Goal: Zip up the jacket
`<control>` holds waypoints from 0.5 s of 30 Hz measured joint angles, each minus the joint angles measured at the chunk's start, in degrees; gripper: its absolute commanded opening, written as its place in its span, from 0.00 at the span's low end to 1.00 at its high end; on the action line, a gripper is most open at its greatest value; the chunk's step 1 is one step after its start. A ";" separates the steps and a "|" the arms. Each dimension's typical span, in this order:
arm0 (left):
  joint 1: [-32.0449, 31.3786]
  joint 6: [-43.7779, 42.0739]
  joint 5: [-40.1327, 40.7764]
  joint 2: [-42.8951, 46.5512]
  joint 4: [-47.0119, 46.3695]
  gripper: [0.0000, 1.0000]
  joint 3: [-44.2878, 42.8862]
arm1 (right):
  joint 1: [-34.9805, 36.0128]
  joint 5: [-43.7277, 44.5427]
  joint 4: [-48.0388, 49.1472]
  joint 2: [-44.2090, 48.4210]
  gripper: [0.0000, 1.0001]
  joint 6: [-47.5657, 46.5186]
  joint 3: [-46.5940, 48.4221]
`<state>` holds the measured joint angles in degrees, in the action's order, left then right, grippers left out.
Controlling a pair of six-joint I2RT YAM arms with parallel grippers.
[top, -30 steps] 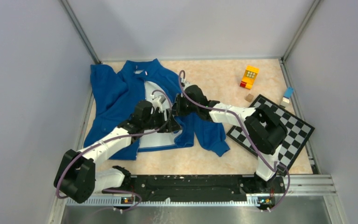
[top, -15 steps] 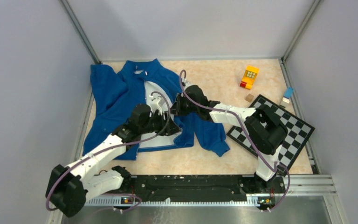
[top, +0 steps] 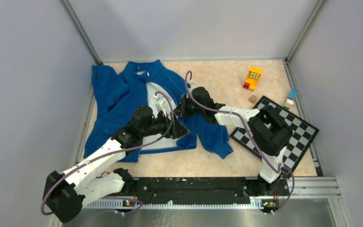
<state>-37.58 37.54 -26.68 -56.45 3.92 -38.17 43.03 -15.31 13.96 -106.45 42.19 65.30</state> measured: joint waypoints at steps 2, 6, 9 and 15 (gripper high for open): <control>1.29 -0.11 1.14 1.16 0.55 0.57 -0.09 | -0.09 -0.85 0.94 0.11 0.00 -0.07 -0.70; 5.11 -0.20 2.62 1.05 1.92 0.47 -0.26 | -0.09 -1.99 2.36 0.66 0.00 -0.17 -1.33; 9.55 -0.13 1.60 -0.15 2.23 0.41 -0.24 | -0.09 -2.56 3.76 1.75 0.00 -0.15 -2.38; 13.55 -0.22 -1.09 -5.60 0.61 0.36 -0.22 | -0.09 -3.30 4.90 2.49 0.00 -0.13 -2.75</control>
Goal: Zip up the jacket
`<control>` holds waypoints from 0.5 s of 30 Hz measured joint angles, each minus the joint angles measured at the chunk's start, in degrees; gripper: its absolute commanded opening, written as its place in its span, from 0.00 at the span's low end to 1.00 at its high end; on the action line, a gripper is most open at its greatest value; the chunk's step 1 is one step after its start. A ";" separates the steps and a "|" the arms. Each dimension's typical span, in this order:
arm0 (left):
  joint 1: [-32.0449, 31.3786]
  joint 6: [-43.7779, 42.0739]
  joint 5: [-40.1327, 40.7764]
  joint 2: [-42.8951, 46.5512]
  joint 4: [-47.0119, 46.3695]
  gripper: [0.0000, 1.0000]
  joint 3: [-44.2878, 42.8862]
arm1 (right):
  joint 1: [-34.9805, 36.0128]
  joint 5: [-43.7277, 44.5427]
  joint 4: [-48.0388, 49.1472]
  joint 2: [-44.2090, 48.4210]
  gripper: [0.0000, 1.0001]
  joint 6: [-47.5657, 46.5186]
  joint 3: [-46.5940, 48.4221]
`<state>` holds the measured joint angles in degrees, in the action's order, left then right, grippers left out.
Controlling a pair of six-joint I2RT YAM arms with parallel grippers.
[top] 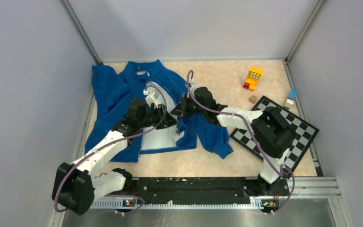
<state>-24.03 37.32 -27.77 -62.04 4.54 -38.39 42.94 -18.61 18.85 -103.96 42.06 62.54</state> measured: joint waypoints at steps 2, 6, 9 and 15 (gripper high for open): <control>0.00 0.00 -1.16 -1.99 -1.22 0.33 0.00 | 0.00 -0.22 0.02 0.00 0.00 0.00 0.00; 0.00 -0.42 -3.15 -5.16 -2.97 0.26 0.00 | 0.00 -0.61 0.04 0.02 0.00 0.00 -0.02; 0.00 -0.92 -4.42 -7.39 -3.89 0.19 0.00 | 0.00 -0.81 0.04 0.07 0.00 0.00 -0.04; 0.00 -1.68 -5.66 -8.37 -4.94 0.00 0.00 | 0.00 -0.90 -0.52 0.28 0.34 -0.61 -0.04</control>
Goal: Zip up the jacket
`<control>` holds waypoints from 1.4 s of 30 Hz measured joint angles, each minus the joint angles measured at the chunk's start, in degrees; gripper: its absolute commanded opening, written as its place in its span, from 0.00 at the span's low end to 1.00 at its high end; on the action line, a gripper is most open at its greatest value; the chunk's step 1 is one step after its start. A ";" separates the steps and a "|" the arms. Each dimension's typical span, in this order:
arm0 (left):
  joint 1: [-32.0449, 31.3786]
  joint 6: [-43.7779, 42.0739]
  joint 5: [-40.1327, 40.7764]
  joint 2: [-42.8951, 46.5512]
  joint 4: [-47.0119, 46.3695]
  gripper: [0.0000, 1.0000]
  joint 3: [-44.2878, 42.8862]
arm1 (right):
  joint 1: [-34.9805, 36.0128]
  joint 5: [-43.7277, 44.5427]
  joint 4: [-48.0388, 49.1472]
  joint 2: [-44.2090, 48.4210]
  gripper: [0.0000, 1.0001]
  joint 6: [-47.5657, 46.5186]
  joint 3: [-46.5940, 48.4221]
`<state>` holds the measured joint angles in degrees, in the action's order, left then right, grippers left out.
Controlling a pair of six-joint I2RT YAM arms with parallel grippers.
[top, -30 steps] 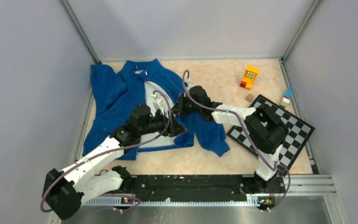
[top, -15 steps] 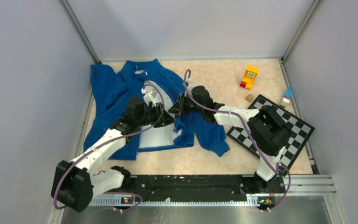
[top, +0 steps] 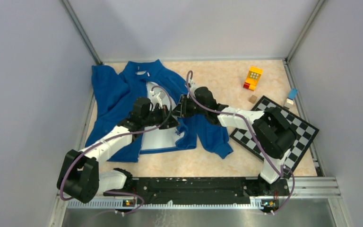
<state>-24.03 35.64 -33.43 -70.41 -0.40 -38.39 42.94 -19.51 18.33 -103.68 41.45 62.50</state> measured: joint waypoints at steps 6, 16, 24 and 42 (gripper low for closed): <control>0.00 -1.75 -1.84 0.59 -5.33 0.00 1.95 | -0.11 2.08 -6.05 4.52 0.58 -6.88 -0.39; 0.61 -5.11 -2.47 9.18 -23.74 0.00 14.58 | -4.63 0.15 -1.11 23.74 0.55 -17.55 -17.90; 0.70 -6.14 -3.32 9.79 -34.32 0.00 16.90 | -4.00 -14.19 13.92 24.74 0.42 -17.05 -26.51; 0.70 -8.35 -6.03 8.61 -38.38 0.00 17.16 | -1.66 -20.70 23.61 17.57 0.22 -4.74 -26.38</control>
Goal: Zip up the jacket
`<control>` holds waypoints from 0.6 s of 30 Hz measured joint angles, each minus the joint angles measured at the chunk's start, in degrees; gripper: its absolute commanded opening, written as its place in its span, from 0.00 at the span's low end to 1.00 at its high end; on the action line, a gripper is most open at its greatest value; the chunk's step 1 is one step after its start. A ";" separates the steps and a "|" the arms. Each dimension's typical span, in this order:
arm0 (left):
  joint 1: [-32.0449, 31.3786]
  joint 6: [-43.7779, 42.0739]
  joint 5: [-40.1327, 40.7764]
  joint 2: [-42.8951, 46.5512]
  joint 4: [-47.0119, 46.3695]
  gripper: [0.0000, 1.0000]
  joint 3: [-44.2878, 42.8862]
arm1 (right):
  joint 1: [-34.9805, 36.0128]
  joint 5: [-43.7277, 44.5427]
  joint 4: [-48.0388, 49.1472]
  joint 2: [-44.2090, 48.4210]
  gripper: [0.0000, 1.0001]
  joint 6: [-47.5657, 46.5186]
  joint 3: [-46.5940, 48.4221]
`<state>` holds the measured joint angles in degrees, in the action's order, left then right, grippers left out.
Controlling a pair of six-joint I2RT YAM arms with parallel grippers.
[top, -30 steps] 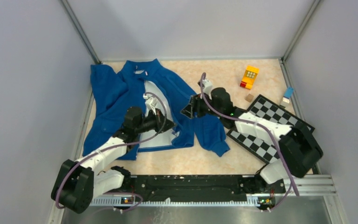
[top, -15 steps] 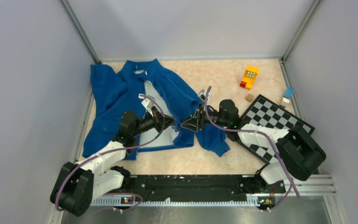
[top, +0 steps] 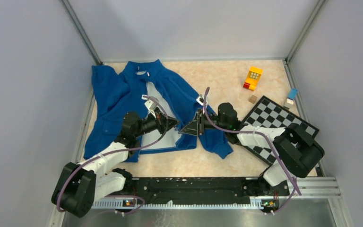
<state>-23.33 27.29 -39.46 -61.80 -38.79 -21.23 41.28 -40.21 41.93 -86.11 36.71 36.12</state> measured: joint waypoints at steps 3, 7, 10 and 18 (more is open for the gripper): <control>0.00 -0.28 -0.17 0.00 0.26 0.00 -0.42 | 0.48 0.11 -0.79 0.00 0.05 0.55 0.55; 0.00 -0.46 -0.04 0.02 0.68 0.00 -0.52 | 0.70 0.72 -2.34 0.00 0.00 0.90 1.03; 0.00 -0.42 1.33 0.07 2.10 0.00 -0.85 | 0.74 2.05 -4.37 0.00 0.00 1.62 1.40; -0.39 1.18 9.35 1.44 3.43 0.00 -0.63 | 1.25 8.94 -5.75 0.33 0.00 15.41 0.59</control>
<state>-23.73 28.47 -30.11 -60.36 -35.35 -21.87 42.52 -31.27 36.18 -85.78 52.12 36.71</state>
